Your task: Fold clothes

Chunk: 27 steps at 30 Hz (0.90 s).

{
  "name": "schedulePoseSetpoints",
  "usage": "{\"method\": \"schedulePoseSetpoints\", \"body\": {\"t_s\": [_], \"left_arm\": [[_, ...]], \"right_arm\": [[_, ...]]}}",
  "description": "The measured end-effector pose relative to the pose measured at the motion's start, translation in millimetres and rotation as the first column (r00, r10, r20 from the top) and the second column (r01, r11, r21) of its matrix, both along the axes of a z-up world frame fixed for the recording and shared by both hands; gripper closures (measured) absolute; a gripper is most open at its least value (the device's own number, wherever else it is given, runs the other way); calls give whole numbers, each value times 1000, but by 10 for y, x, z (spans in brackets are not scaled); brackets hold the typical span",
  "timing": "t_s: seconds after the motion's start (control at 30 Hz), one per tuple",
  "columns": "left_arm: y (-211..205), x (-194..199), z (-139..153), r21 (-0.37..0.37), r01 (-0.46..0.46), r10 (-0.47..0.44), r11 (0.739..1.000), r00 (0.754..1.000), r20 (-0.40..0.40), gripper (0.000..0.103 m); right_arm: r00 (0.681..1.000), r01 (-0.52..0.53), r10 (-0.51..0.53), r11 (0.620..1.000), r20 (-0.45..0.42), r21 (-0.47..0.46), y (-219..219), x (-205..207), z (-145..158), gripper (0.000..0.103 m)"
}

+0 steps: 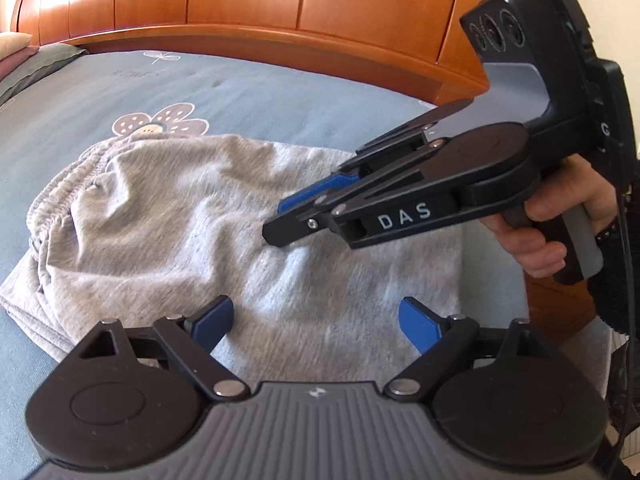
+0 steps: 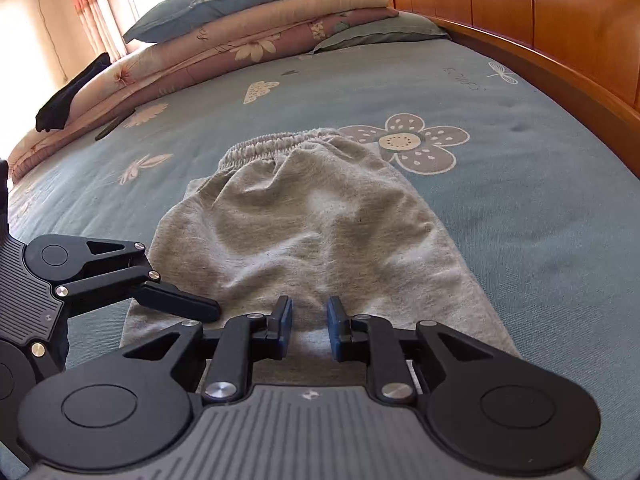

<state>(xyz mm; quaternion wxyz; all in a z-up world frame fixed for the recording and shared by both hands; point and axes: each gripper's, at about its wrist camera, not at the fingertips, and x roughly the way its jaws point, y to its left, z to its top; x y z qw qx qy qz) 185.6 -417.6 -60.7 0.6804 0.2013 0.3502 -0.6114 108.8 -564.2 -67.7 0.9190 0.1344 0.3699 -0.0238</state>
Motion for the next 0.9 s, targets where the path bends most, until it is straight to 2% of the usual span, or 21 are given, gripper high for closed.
{"method": "schedulePoseSetpoints", "body": {"t_s": [0.17,0.23,0.27,0.37,0.43,0.47,0.6,0.73,0.83,0.9], "left_arm": [[-62,339,230,-53,-49,52,997,997,59,13],[-125,537,165,-29,-83,83,996,996,15,13],[-137,612,108,-11,-103,103,995,995,-2,13],[-107,754,-67,48,-173,173,984,985,14,13],[-33,810,-122,57,-195,195,979,981,4,13],[10,827,-124,52,-200,200,978,980,-1,13],[99,793,48,-28,-167,167,986,986,4,13],[67,740,62,-35,-177,176,984,984,-29,13],[153,501,102,-86,-91,86,992,995,-57,13],[152,271,75,-79,-16,15,997,1000,-15,13]], "right_arm": [[995,42,-39,999,90,-23,-191,238,306,81],[994,46,-44,999,102,-22,-262,457,340,81],[995,47,-44,998,91,-28,-277,573,291,81],[999,47,-46,997,23,-57,-292,848,30,81],[998,53,-56,996,-37,-74,-289,977,-175,81],[998,56,-58,996,-28,-74,-287,962,-182,81],[997,65,-61,995,48,-72,-249,851,36,79],[995,65,-60,996,84,-65,-216,783,233,79],[996,37,-36,999,81,-13,-188,581,269,79],[997,13,-15,1000,71,26,-160,441,271,79]]}}
